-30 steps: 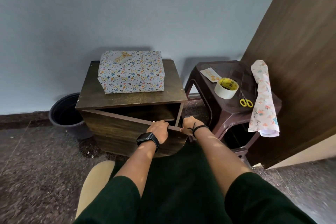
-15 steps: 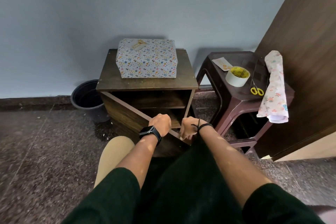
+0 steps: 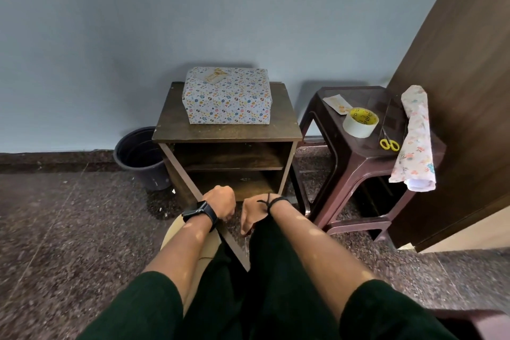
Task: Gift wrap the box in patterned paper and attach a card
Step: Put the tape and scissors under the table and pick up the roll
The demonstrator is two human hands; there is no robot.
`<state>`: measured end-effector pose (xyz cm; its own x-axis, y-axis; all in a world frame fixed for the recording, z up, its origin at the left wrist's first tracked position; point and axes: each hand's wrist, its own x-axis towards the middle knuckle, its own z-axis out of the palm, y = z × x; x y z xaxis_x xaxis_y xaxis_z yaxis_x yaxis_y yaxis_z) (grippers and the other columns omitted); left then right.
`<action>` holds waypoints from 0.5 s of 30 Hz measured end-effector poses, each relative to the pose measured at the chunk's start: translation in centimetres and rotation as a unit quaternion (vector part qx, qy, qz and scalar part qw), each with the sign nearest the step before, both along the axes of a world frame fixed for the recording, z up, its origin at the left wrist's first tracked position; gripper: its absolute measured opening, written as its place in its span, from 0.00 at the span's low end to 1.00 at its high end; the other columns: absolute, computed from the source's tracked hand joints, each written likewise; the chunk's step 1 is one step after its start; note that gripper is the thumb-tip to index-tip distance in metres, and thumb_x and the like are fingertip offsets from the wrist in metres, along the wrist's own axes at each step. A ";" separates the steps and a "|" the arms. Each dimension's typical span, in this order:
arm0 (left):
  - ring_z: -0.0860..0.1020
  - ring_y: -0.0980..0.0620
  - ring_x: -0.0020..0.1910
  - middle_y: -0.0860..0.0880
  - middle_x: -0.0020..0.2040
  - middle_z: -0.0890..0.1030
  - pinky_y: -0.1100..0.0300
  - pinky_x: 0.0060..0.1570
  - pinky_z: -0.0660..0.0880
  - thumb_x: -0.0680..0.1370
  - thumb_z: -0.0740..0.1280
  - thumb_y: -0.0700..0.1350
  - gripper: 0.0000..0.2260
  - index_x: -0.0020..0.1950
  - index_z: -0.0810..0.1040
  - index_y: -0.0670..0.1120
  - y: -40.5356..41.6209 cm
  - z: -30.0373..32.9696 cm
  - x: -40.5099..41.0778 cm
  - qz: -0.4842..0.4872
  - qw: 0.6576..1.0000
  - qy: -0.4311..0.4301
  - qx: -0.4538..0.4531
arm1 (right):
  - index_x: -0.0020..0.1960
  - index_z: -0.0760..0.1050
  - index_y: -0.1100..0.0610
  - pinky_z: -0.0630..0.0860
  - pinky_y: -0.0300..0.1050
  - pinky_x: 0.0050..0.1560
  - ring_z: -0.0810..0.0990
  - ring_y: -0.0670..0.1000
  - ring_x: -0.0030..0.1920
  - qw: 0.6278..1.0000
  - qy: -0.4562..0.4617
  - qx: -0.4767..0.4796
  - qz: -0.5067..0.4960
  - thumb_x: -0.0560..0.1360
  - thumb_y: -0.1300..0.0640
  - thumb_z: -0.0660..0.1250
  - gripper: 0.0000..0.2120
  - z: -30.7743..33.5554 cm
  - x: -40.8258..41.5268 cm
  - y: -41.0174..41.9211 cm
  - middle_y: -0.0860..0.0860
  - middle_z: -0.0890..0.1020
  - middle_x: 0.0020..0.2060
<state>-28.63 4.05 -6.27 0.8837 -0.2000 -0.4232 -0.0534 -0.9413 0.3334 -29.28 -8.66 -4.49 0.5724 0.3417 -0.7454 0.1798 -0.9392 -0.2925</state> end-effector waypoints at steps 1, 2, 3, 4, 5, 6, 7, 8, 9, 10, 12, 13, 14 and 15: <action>0.82 0.43 0.46 0.41 0.48 0.83 0.50 0.49 0.80 0.76 0.60 0.38 0.10 0.47 0.81 0.40 0.2 -0.1 0.1 0.019 1.000 -0.004 -0.022 | 0.57 0.79 0.58 0.72 0.49 0.60 0.76 0.53 0.51 1.000 -0.004 0.002 -0.003 0.72 0.48 0.71 0.18 -0.1 0.0 0.3 0.55 0.81 0.55; 0.82 0.42 0.48 0.40 0.50 0.82 0.50 0.50 0.80 0.77 0.58 0.38 0.10 0.49 0.80 0.39 0.3 -0.1 0.2 0.041 0.998 -0.009 -0.043 | 0.56 0.79 0.58 0.72 0.48 0.58 0.75 0.52 0.50 1.000 -0.011 0.005 -0.006 0.72 0.49 0.71 0.17 -0.2 -0.1 0.6 0.55 0.81 0.55; 0.81 0.41 0.50 0.39 0.52 0.81 0.50 0.52 0.79 0.77 0.57 0.38 0.11 0.51 0.79 0.38 0.4 -0.1 0.3 0.062 0.996 -0.016 -0.060 | 0.56 0.80 0.59 0.73 0.48 0.57 0.76 0.52 0.50 1.000 -0.026 0.007 -0.008 0.72 0.50 0.71 0.17 -0.2 -0.3 0.8 0.55 0.81 0.54; 0.79 0.40 0.53 0.38 0.54 0.80 0.50 0.54 0.78 0.78 0.56 0.37 0.12 0.54 0.78 0.37 0.6 -0.1 0.4 0.083 0.993 -0.021 -0.075 | 0.55 0.80 0.59 0.74 0.48 0.57 0.77 0.53 0.51 0.999 -0.042 0.014 -0.012 0.72 0.50 0.71 0.16 -0.4 -0.3 0.8 0.56 0.81 0.54; 0.78 0.40 0.56 0.38 0.56 0.78 0.49 0.55 0.77 0.79 0.56 0.37 0.12 0.56 0.77 0.37 0.7 -0.1 0.5 0.103 0.990 -0.022 -0.091 | 0.55 0.80 0.59 0.75 0.48 0.58 0.78 0.54 0.53 0.998 -0.055 0.021 -0.020 0.73 0.51 0.71 0.15 -0.4 -0.3 0.7 0.55 0.81 0.54; 0.77 0.40 0.57 0.38 0.57 0.77 0.49 0.55 0.77 0.79 0.56 0.37 0.12 0.57 0.76 0.38 0.7 -0.2 0.7 0.119 0.987 -0.023 -0.103 | 0.55 0.81 0.59 0.75 0.49 0.59 0.78 0.54 0.55 0.997 -0.064 0.030 -0.030 0.74 0.53 0.70 0.14 -0.4 -0.3 0.5 0.55 0.82 0.54; 0.76 0.41 0.57 0.39 0.58 0.77 0.50 0.56 0.76 0.79 0.57 0.38 0.12 0.58 0.76 0.39 0.7 -0.1 0.9 0.130 0.985 -0.026 -0.112 | 0.55 0.81 0.59 0.75 0.49 0.60 0.78 0.54 0.56 0.996 -0.070 0.039 -0.044 0.74 0.54 0.69 0.13 -0.2 -0.2 0.3 0.55 0.82 0.54; 0.75 0.42 0.57 0.41 0.59 0.76 0.52 0.57 0.75 0.79 0.57 0.38 0.12 0.59 0.75 0.40 0.5 -0.1 1.1 0.131 0.984 -0.029 -0.115 | 0.55 0.81 0.60 0.75 0.49 0.61 0.78 0.54 0.56 0.994 -0.077 0.047 -0.056 0.74 0.54 0.68 0.13 -0.1 0.0 -0.1 0.55 0.82 0.54; 0.74 0.44 0.58 0.42 0.60 0.76 0.53 0.58 0.74 0.79 0.57 0.39 0.12 0.60 0.75 0.42 0.1 0.1 1.4 0.124 0.985 -0.032 -0.117 | 0.56 0.81 0.60 0.74 0.50 0.61 0.78 0.54 0.57 0.993 -0.087 0.053 -0.066 0.75 0.54 0.68 0.14 0.3 0.1 -0.7 0.55 0.82 0.54; 0.74 0.45 0.59 0.43 0.61 0.75 0.54 0.58 0.72 0.79 0.58 0.39 0.12 0.60 0.74 0.43 -0.5 0.2 1.7 0.116 0.985 -0.033 -0.121 | 0.57 0.80 0.61 0.74 0.51 0.62 0.78 0.55 0.58 0.991 -0.099 0.057 -0.074 0.75 0.54 0.67 0.14 0.6 0.3 -1.3 0.56 0.82 0.55; 0.73 0.46 0.61 0.44 0.62 0.74 0.55 0.59 0.70 0.79 0.58 0.38 0.13 0.62 0.74 0.44 -2.3 0.7 2.4 0.101 0.986 -0.029 -0.131 | 0.57 0.80 0.61 0.74 0.51 0.62 0.77 0.56 0.58 0.984 -0.124 0.070 -0.110 0.76 0.55 0.65 0.14 1.3 1.0 -2.8 0.57 0.81 0.55; 0.72 0.46 0.62 0.44 0.63 0.74 0.56 0.60 0.69 0.79 0.58 0.38 0.13 0.62 0.74 0.44 -3.3 0.9 2.8 0.091 0.986 -0.029 -0.135 | 0.57 0.80 0.61 0.74 0.50 0.61 0.77 0.56 0.58 0.979 -0.135 0.076 -0.130 0.77 0.57 0.64 0.13 1.7 1.2 -3.6 0.57 0.81 0.56; 0.72 0.46 0.62 0.44 0.63 0.74 0.56 0.60 0.69 0.78 0.58 0.38 0.13 0.62 0.74 0.44 -4.6 1.2 3.5 0.077 0.987 -0.031 -0.140 | 0.57 0.80 0.62 0.73 0.50 0.61 0.77 0.57 0.58 0.976 -0.144 0.079 -0.143 0.77 0.58 0.62 0.13 2.1 1.8 -4.7 0.57 0.81 0.56; 0.72 0.46 0.62 0.44 0.62 0.74 0.56 0.60 0.68 0.78 0.58 0.38 0.13 0.61 0.74 0.44 -5.7 1.5 3.9 0.061 0.987 -0.033 -0.147 | 0.56 0.80 0.63 0.73 0.50 0.60 0.77 0.57 0.57 0.972 -0.155 0.087 -0.154 0.78 0.60 0.61 0.12 2.6 2.1 -5.5 0.58 0.81 0.55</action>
<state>-24.70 -1.61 -4.76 0.9324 -0.1957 -0.3038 0.0238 -0.8057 0.5919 -27.18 -14.19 -1.91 0.8555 0.2238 -0.4669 0.0023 -0.9034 -0.4287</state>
